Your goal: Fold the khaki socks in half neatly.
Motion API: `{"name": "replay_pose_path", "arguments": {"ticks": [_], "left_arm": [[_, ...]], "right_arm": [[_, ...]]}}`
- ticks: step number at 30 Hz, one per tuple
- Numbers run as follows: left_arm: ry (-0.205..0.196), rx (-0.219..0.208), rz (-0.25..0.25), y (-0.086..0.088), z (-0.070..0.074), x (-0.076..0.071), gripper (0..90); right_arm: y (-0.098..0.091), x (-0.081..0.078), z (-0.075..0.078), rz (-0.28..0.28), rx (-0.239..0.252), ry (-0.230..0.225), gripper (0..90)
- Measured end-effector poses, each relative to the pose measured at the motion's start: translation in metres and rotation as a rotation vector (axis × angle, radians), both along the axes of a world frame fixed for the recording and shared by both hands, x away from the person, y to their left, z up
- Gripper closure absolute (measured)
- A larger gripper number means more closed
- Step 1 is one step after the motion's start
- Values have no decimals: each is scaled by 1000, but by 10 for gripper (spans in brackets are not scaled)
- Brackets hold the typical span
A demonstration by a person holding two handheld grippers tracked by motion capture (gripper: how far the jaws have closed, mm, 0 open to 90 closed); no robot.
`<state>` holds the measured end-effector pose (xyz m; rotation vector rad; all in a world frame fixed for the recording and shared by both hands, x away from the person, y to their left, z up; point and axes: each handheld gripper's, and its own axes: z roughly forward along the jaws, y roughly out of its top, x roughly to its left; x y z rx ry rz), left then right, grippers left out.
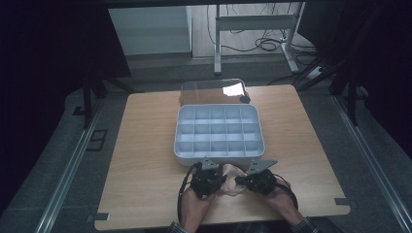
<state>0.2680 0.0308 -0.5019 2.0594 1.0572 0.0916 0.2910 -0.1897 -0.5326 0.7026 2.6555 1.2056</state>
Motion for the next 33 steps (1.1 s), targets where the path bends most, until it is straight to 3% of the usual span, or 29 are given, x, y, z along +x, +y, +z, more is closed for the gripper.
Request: {"name": "replay_pose_path", "arguments": {"ticks": [1,4,11,18,21,25,28,33], "left_arm": [[15,-33,-13,-1,0,0,816],[41,-78,-34,-3,-3,1,773],[64,-113,-72,-9,-10,1,741],[71,-86,-93,-16,-16,0,733],[73,-68,-90,-17,-16,0,736],[70,-59,-88,-19,-16,-1,738],[67,-48,-90,-21,-16,-1,735],[63,-60,-92,-23,-15,-1,680]], "right_arm": [[1,0,-1,1,6,3,896],[2,1,-2,4,9,4,896],[0,3,-2,4,32,32,896],[-4,7,0,10,55,73,865],[-11,6,10,2,36,43,850],[-27,7,28,-41,62,1,848],[-33,11,23,-70,46,17,842],[-27,11,3,-58,24,53,852]]}}
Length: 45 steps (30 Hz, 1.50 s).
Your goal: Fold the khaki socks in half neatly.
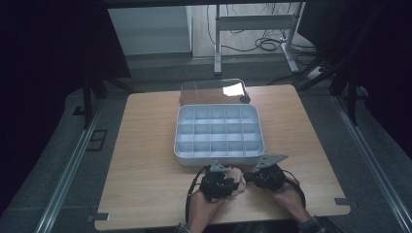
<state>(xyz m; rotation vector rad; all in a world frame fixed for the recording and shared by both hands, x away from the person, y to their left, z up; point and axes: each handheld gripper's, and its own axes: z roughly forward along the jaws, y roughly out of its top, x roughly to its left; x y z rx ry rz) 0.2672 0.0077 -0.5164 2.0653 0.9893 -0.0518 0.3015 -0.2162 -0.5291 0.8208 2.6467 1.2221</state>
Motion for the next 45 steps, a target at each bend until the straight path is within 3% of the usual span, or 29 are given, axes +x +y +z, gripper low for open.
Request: {"name": "replay_pose_path", "arguments": {"ticks": [5,12,17,22,30,34,39,45], "left_arm": [[-9,-29,-8,-4,0,-1,613],[-20,8,-20,-8,-5,-2,622],[-38,41,-31,-11,-5,-2,621],[-51,34,-40,-10,-7,-3,613],[-97,-6,-60,-7,-12,-8,547],[-112,-23,-69,-6,-13,-10,506],[-126,-27,-22,8,-4,-8,454],[-184,45,103,32,5,6,408]], "right_arm": [[7,-1,-7,4,-23,-1,866],[4,1,-5,6,-34,-8,843],[-6,2,15,-17,27,-32,844],[1,1,28,22,78,-30,870],[16,7,7,26,53,7,892],[16,6,5,18,53,-4,894],[17,5,4,23,42,-23,894],[17,5,4,36,49,-24,895]]}}
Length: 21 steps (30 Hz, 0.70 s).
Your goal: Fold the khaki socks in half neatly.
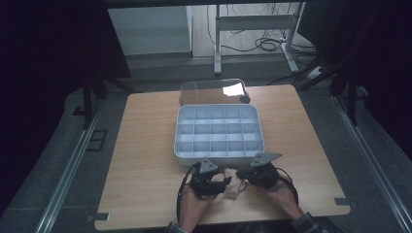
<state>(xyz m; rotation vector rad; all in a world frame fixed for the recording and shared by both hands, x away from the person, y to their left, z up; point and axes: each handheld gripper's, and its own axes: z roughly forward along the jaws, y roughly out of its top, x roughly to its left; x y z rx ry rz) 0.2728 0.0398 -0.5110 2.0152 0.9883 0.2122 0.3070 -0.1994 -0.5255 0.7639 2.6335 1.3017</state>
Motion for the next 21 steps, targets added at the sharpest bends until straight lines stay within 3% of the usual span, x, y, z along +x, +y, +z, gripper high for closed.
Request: {"name": "replay_pose_path", "arguments": {"ticks": [6,13,17,21], "left_arm": [[-15,27,46,6,-7,5,358],[-19,17,62,8,-13,8,327],[-4,58,62,4,-18,11,321],[30,61,60,1,-26,14,325]], "right_arm": [[3,-2,0,39,0,-5,895],[9,-6,-1,101,10,-4,896],[10,-7,-2,116,11,-7,896],[9,-8,-2,114,13,-9,895]]}}
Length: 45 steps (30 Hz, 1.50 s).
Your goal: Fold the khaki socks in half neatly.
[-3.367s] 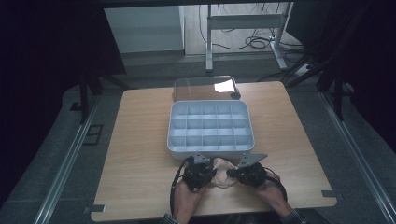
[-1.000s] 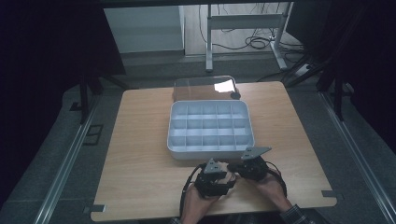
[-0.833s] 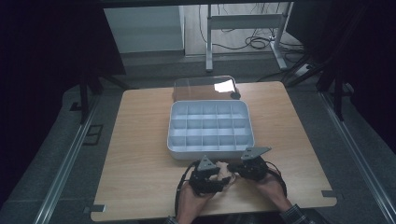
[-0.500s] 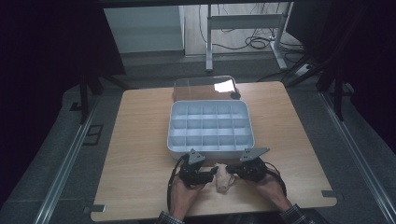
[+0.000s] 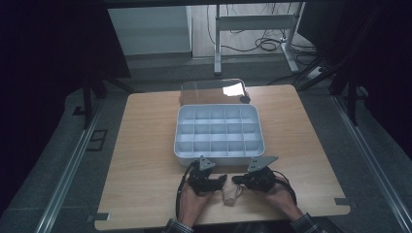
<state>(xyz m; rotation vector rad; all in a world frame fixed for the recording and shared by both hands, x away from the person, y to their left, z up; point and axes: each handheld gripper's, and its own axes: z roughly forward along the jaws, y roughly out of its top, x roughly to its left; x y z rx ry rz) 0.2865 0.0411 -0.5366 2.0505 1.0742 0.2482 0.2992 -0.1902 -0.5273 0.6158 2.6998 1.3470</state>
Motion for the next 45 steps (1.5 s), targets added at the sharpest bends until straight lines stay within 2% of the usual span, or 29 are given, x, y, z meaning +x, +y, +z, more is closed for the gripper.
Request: {"name": "replay_pose_path", "arguments": {"ticks": [5,9,14,16,17,19,21,23,25,30,32,36,40,43,45], "left_arm": [[22,4,1,1,0,2,330],[30,5,4,1,0,2,333],[34,10,11,1,1,0,340],[35,12,10,1,1,-1,340],[35,13,8,2,1,-1,341],[42,12,6,2,2,-2,340],[44,13,2,3,5,-3,341],[15,4,6,3,11,-5,351],[-7,-18,-13,0,16,-5,347],[13,22,-32,-12,10,-1,329],[33,10,-26,-10,8,0,338],[54,25,-26,-8,10,-5,359],[57,24,-32,-7,10,-11,362],[64,7,-29,-5,8,-10,361],[65,3,-27,-4,8,-11,361]], "right_arm": [[-1,-3,6,-8,10,4,858],[4,-15,15,29,23,-2,850],[10,-26,13,67,9,8,847],[10,-28,8,63,-24,6,849],[10,-28,6,58,-42,3,852],[5,-25,3,48,-28,17,857],[2,-23,3,32,-39,12,860],[0,-20,3,35,-43,17,860],[-1,-19,3,44,-49,18,862],[-1,-17,3,59,-55,16,862],[-1,-17,3,56,-63,11,864],[-3,-12,4,25,-88,3,864],[-4,-6,5,5,-103,6,854],[-3,-7,8,-4,-109,9,787],[-6,-6,10,-12,-85,25,715]]}}
